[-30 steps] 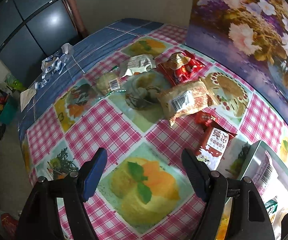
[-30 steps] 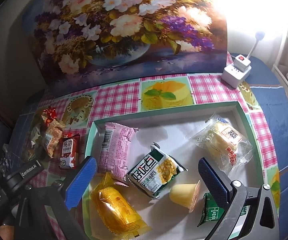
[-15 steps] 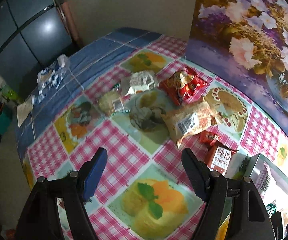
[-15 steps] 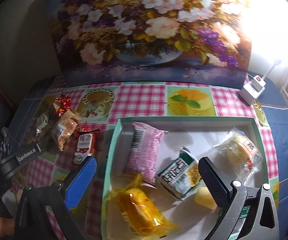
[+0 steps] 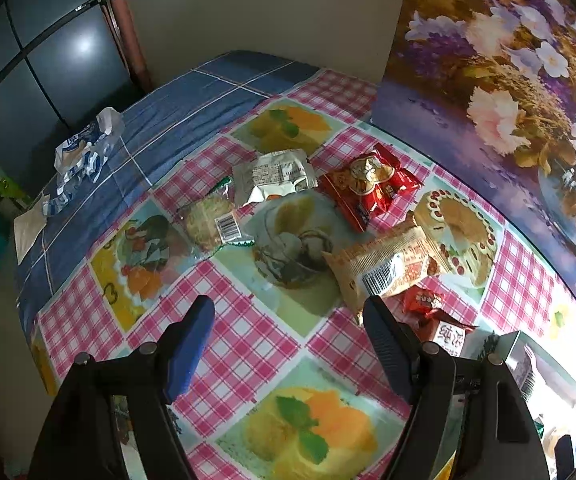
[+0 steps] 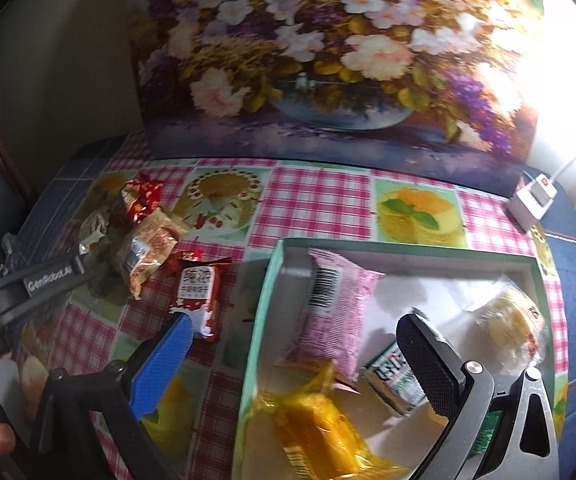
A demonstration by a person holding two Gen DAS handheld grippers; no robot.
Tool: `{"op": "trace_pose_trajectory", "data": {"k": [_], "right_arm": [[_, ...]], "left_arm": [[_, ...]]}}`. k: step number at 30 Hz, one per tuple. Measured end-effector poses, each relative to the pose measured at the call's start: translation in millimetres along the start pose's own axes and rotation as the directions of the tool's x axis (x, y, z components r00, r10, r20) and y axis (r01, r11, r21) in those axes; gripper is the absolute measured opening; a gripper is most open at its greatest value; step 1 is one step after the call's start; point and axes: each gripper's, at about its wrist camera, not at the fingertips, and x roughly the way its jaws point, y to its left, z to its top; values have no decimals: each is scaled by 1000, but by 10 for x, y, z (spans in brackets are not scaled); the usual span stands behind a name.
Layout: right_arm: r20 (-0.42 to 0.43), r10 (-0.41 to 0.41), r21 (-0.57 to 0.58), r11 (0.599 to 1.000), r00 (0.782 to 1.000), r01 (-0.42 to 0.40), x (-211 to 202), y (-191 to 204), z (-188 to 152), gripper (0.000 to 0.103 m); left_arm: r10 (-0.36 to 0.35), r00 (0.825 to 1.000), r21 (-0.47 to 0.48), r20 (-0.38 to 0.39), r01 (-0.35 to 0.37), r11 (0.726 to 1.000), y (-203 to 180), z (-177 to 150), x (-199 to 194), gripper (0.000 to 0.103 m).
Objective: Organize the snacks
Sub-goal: 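Move both tools back from the tray toward the snack pile, then lower the right tool to the red-white milk biscuit bag while the left tool reaches the round cracker pack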
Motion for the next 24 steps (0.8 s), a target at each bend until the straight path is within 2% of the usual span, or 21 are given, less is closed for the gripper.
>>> {"op": "trace_pose_trajectory", "data": {"k": [5,14,24], "right_arm": [[-15,10,-10,1000,1000,-10,92,85,-9,103],[-41,29,-17,999,999,-30,229,157,-61,103],[-43,66,46,997,997,-64,294,105,-29,103]], "left_arm": [[-31,1000,32,-2,31,999,2,70,65,77],[-37,999,78,10,36,996,119,173,173,77],[-163,986,74,-27,165,984,227,237,323,77]]}}
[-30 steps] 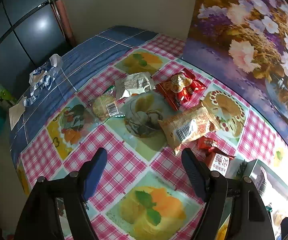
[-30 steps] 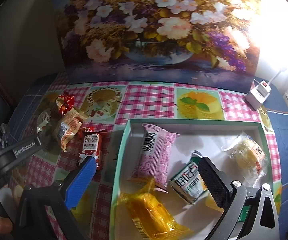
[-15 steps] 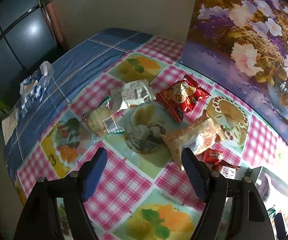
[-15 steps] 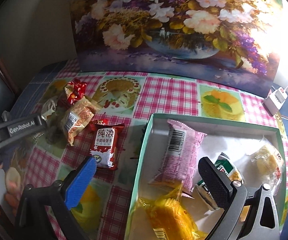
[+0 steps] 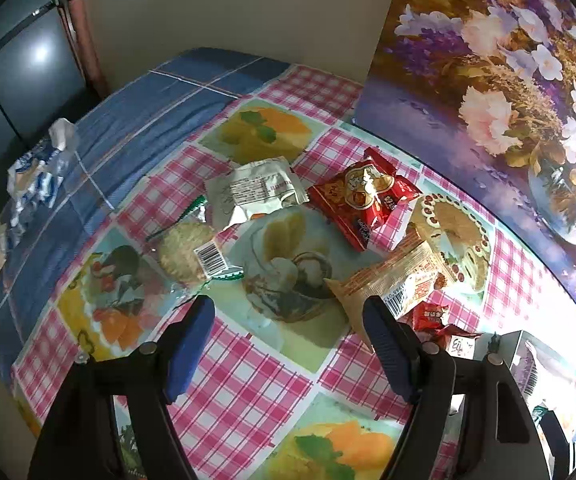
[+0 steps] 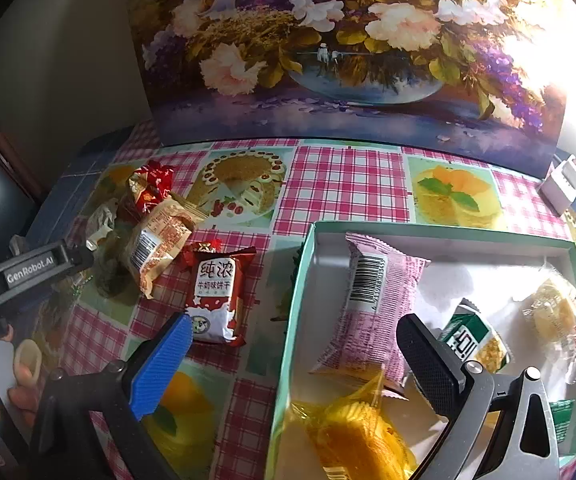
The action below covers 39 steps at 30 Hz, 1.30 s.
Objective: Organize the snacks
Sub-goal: 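Lower the right tool to the red-white milk biscuit bag while the left tool reaches the round cracker pack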
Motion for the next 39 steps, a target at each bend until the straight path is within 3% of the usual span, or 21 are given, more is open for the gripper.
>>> {"op": "trace_pose_trajectory", "data": {"k": [8,14,20,25,28,33,36,39], "right_arm": [[13,19,-44,999,1000,-18,74,200,60,103],[-6,21,-86,996,1000,-22,204,373,54,103],[-5,25,-106,994,1000,-25,280,473,95,103],[-10,35,-123,992,999,-36,352,574,146,103],[-15,34,-141,989,999,-36,396,647,161,102],[-34,33,-157,987,999,-38,495,718,162,99],[-45,28,-161,986,999,-35,563,736,150,95],[-58,28,-165,985,998,-38,621,757,144,88]], "left_arm": [[-34,999,-41,-32,33,999,241,53,160,77],[10,1000,12,-3,-10,1000,379,158,220,77],[-41,999,19,0,41,999,633,402,296,77],[-168,985,-63,-46,165,984,946,610,409,77],[-146,988,-21,-51,145,989,963,677,456,77],[-64,993,128,-97,76,989,831,702,628,77],[-32,991,121,-127,48,991,874,636,741,77],[-54,990,82,-129,64,995,938,603,791,77]]}}
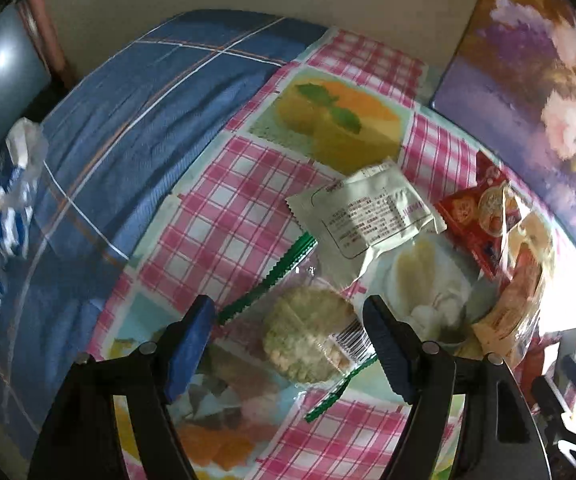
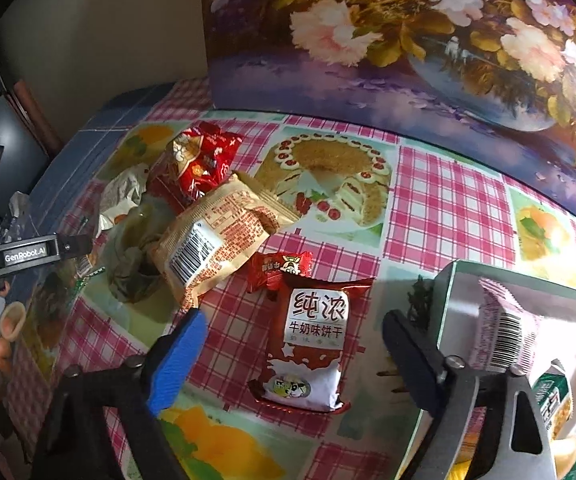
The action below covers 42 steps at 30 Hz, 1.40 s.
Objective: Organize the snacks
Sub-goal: 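Lower the right tool to the red-white milk biscuit bag while the left tool reaches the round cracker pack, then grasp the red-white milk biscuit bag with the right tool while the left tool grasps the round cracker pack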
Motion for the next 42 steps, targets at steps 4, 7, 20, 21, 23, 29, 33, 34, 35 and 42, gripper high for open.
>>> {"op": "trace_pose_trajectory", "data": {"k": [4,7,20,21,23,29,33,34,35,42], "right_arm": [[-20,1,2,1000,1000,-1,85,18,-3,84],[-34,-4,9,1000,999,4,150,20,-15,74],[-30,-47,9,999,998,47,174,-11,-55,55],[-29,-51,8,999,998,52,174,-11,-58,55],[-25,-58,4,998,998,58,170,-15,-68,55],[-13,-88,-24,996,996,87,172,25,-98,55],[-9,-87,-21,996,996,87,175,18,-91,55],[-8,-88,-22,996,996,88,172,19,-94,55],[-7,-91,-24,996,996,91,171,23,-97,55],[-2,-104,-35,994,995,104,166,55,-117,55]], "left_arm": [[4,1000,-3,7,-4,1000,-18,-11,-1,77],[0,1000,-4,8,0,1000,-48,-60,-25,77],[38,999,-25,21,-37,999,-121,-60,-29,77],[36,999,-29,16,-35,999,-125,-55,-16,77],[41,999,-33,14,-40,999,-126,-56,-6,77],[74,997,-51,0,-74,996,-140,-46,93,80],[105,994,-36,9,-105,994,-167,-49,96,80],[111,994,-35,10,-111,993,-185,-52,102,80],[118,993,-33,11,-118,992,-193,-54,101,80],[137,990,-7,25,-137,991,-350,-61,120,77]]}}
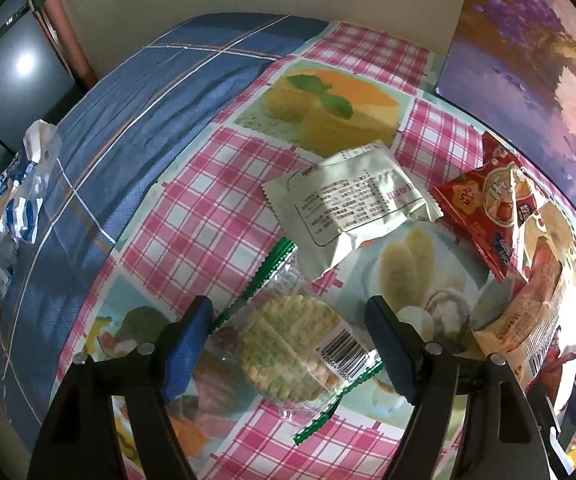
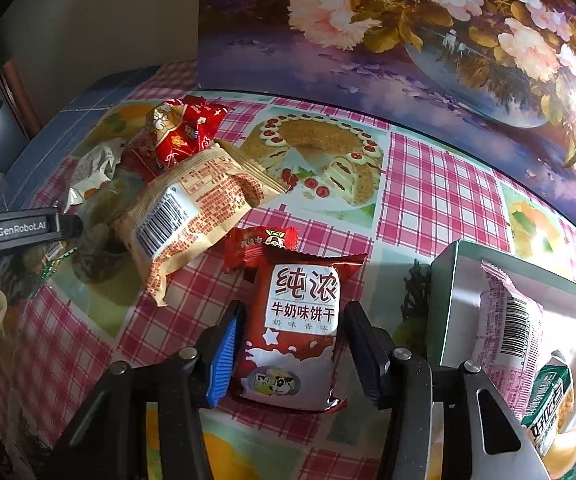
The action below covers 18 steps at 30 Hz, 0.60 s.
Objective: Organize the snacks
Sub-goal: 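Grasp the red-white milk biscuit bag with the right tool while the left tool grasps the round cracker pack, then carry the milk biscuit bag and cracker pack over the white tray with both tools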
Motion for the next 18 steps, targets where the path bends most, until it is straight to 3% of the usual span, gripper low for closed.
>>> {"op": "trace_pose_trajectory", "data": {"k": [10,18], "right_arm": [[-5,21,29,999,1000,-21,-51,-77,-2,42],[-29,74,93,993,997,-71,-144,-157,-28,42]], "left_arm": [[-38,999,6,18,38,999,-60,-164,-35,66],[-54,999,-32,-4,54,998,-27,-324,-123,60]]}}
